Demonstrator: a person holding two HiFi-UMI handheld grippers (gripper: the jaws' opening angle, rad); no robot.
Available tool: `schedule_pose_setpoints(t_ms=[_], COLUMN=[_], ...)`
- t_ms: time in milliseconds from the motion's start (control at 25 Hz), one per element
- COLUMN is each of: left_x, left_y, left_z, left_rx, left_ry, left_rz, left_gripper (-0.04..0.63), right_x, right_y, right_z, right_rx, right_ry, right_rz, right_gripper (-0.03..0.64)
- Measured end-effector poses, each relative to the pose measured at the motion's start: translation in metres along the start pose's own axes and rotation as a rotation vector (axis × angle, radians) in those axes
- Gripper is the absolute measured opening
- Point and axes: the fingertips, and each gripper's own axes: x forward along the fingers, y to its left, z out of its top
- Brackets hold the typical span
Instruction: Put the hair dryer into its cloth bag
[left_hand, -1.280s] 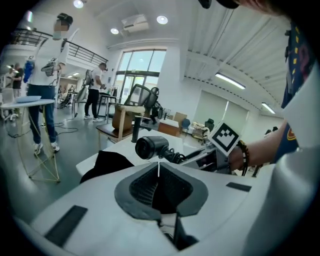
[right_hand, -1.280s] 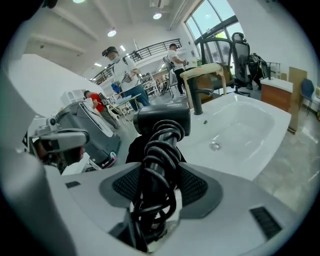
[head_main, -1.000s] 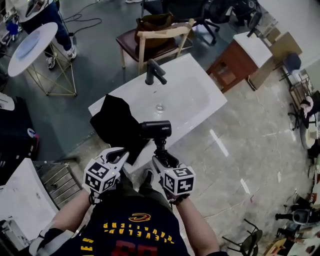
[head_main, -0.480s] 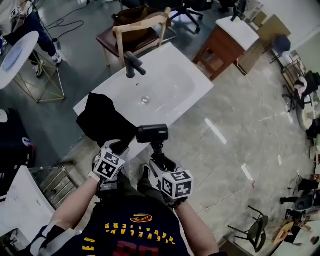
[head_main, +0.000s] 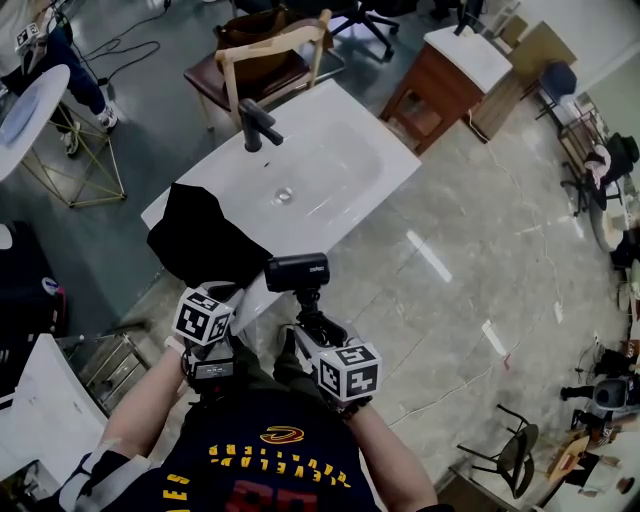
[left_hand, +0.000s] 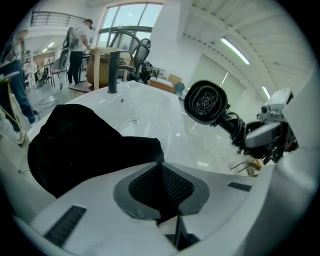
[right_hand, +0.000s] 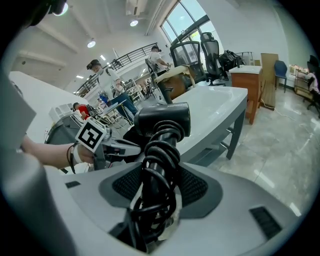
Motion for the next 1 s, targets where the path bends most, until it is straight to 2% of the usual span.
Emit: schedule_pose_setpoints(t_ms=[120, 240, 680, 880, 1000], left_x=[-0.018, -0.034, -0.044, -0.044, -0.044], left_y=[0.002, 0.000, -0.002, -0.004, -0.003], left_z=[0.002, -0.004, -0.037, -0.038, -0.026], left_rx=[-0.065, -0.091, -0.044, 0.074, 0.090], left_ry=[-0.065, -0.085, -0.035, 0.013, -0.010], left_rz=[-0.057, -0.106, -0.143, -0.118, -0.086], left_gripper=[0.032, 0.034, 0.035, 0.092, 0.092], right_x=[0.001, 0.003, 0.009, 0.012, 0.012], right_y=[0.002, 0.005, 0.024, 0.027, 0.028], right_z=[-0.006, -0.013, -0.039, -0.047, -0.048], right_rx=[0.007, 0.015, 0.029, 0.038, 0.043], right_ry=[0.012, 0.023, 0.073, 0.082, 0.081], right_rz=[0.004, 0.007, 0.015, 0.010, 0.004], right_gripper=[0.225, 0.225, 0.225, 0.225, 0.225])
